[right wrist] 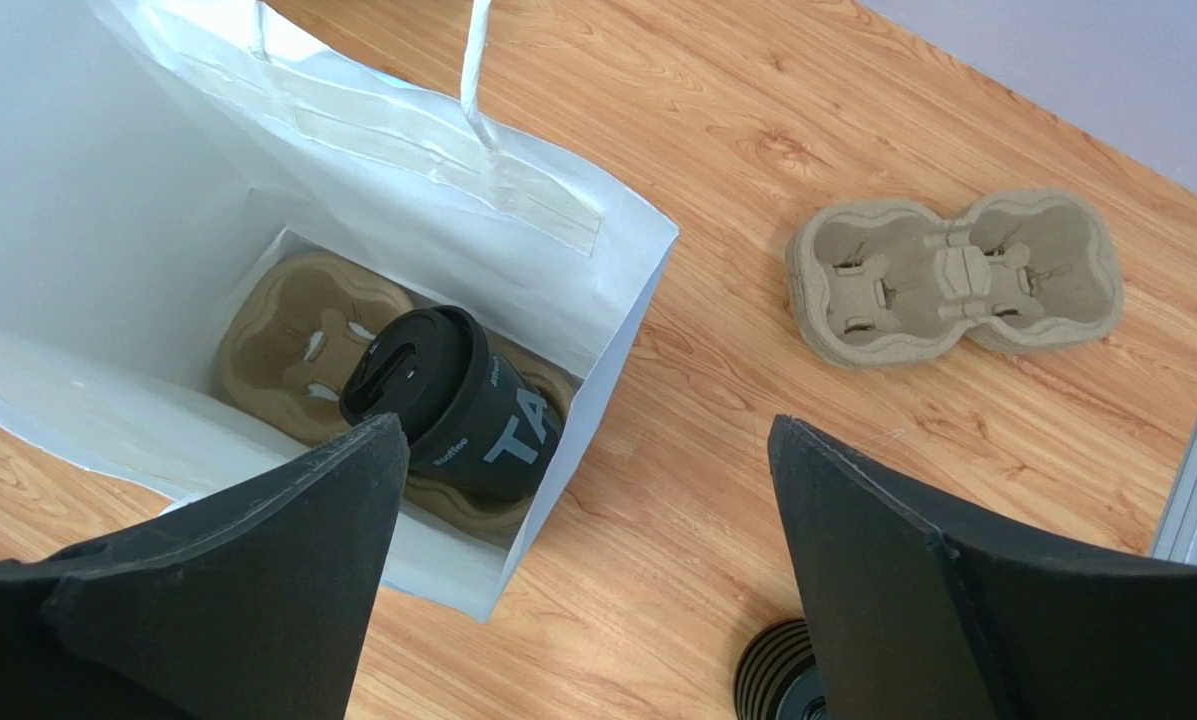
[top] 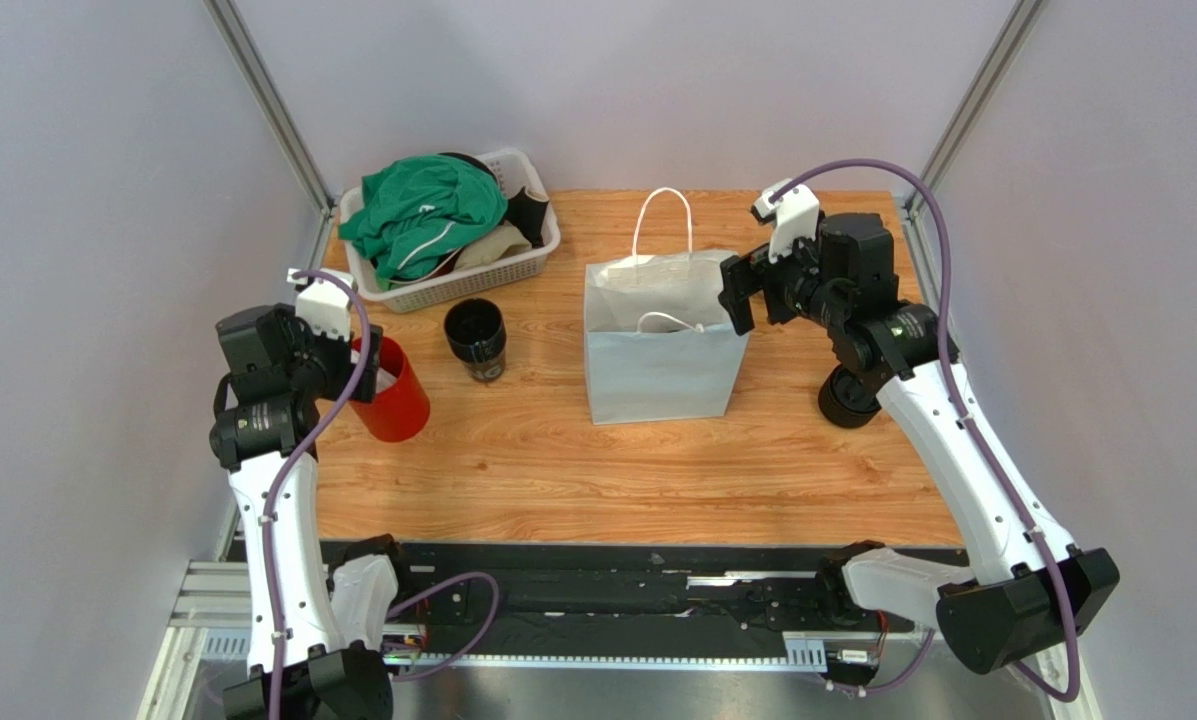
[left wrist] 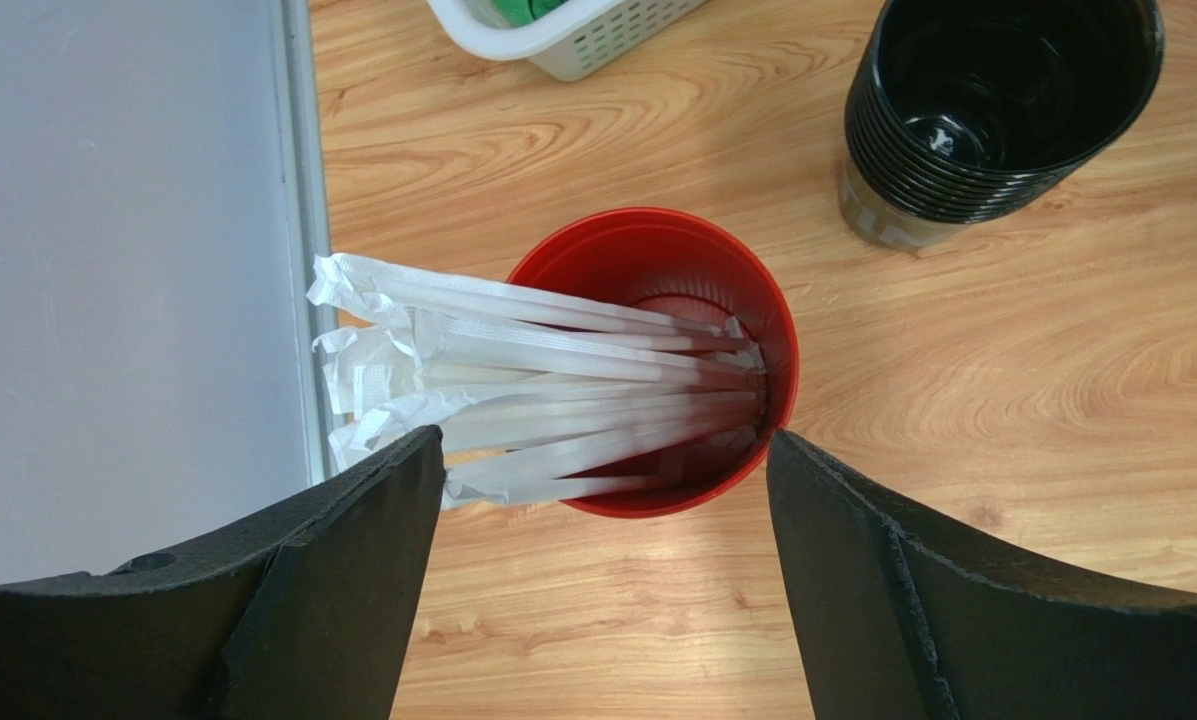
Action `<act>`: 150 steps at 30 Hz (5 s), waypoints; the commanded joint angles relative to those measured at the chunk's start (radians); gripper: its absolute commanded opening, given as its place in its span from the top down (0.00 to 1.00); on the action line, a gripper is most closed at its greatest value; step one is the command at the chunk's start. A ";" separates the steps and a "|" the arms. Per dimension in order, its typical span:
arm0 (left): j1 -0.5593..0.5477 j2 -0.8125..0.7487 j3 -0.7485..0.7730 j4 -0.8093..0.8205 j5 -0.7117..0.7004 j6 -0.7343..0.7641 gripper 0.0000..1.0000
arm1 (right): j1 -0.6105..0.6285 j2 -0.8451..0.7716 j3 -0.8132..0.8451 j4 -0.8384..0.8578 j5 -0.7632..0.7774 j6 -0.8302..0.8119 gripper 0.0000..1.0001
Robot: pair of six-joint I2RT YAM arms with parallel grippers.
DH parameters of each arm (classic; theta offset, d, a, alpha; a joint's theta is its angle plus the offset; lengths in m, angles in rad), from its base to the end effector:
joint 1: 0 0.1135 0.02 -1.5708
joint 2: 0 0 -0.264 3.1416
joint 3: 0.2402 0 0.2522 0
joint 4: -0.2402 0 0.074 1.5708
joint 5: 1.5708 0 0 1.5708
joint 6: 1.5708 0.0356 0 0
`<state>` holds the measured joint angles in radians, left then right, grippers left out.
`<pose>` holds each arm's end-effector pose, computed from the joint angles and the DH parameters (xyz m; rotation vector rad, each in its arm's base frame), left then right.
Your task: Pack the takeout coffee
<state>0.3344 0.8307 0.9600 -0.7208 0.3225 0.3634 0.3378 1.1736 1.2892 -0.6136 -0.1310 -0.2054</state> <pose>0.1611 0.0440 0.3394 0.2146 2.1178 0.0622 0.2346 0.0873 0.3926 -0.6330 1.9722 0.2169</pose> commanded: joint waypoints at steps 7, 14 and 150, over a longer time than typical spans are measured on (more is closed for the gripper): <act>0.040 -0.004 -0.009 0.049 -0.013 0.006 0.17 | 0.003 0.006 -0.005 0.049 0.021 0.008 0.05; 0.078 -0.019 0.008 0.075 0.012 -0.023 0.17 | 0.003 0.003 -0.008 0.048 0.018 0.004 0.05; -0.799 0.338 0.499 0.405 0.159 -0.299 0.91 | -0.281 -0.038 -0.080 0.140 -0.120 0.100 0.01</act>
<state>-0.4252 1.1496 1.4723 -0.3893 0.5365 0.0143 0.0620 1.1263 1.2068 -0.5030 -0.2157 -0.1165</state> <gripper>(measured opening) 0.111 0.989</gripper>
